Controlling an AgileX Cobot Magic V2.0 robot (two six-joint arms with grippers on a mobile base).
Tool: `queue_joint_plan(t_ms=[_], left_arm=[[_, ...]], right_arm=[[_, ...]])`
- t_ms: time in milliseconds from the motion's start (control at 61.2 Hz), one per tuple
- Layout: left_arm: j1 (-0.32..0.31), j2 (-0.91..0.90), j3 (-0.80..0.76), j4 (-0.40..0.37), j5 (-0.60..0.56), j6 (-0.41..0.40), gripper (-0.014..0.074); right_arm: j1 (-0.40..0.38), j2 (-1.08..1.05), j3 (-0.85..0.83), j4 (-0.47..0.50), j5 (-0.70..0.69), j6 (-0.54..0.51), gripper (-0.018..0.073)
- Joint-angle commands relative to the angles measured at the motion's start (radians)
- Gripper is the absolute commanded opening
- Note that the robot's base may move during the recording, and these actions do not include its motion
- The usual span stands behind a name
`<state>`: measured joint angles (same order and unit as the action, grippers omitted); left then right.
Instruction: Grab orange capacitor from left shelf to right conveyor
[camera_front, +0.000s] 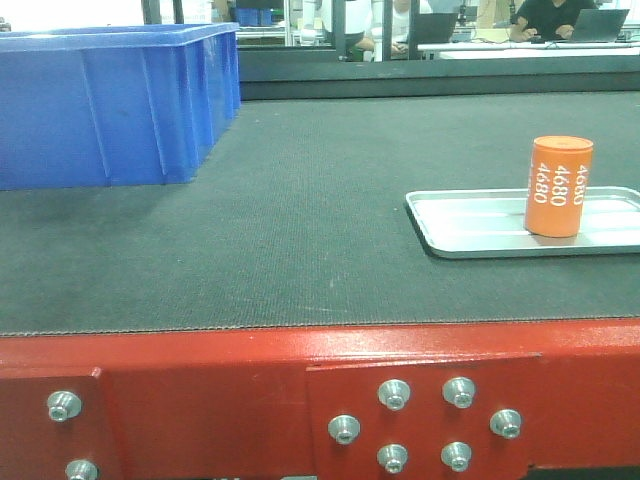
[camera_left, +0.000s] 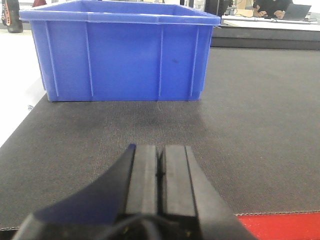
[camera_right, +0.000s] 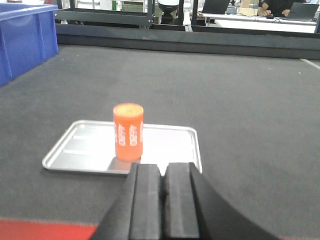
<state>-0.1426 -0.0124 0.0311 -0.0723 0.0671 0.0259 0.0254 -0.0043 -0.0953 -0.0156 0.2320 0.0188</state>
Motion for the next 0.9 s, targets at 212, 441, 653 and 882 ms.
queue_joint_plan(t_ms=[212,441,653,882], left_arm=[[-0.005,-0.012,-0.005,-0.002,-0.091,-0.001,-0.0127],[-0.005,-0.012,-0.005,-0.002,-0.091,-0.001,-0.0127],[-0.005,-0.012,-0.005,-0.002,-0.091,-0.001,-0.0127],[-0.005,-0.012,-0.005,-0.002,-0.091,-0.001,-0.0127]], right_arm=[[-0.087,-0.020,0.103,0.067,-0.232,-0.009,0.0055],[-0.090,-0.020,0.120,0.068,-0.271,-0.009,0.0055],[-0.090,-0.020,0.120,0.068,-0.250,-0.009,0.0055],[-0.090,-0.020,0.120,0.068,-0.238,-0.009,0.0055]])
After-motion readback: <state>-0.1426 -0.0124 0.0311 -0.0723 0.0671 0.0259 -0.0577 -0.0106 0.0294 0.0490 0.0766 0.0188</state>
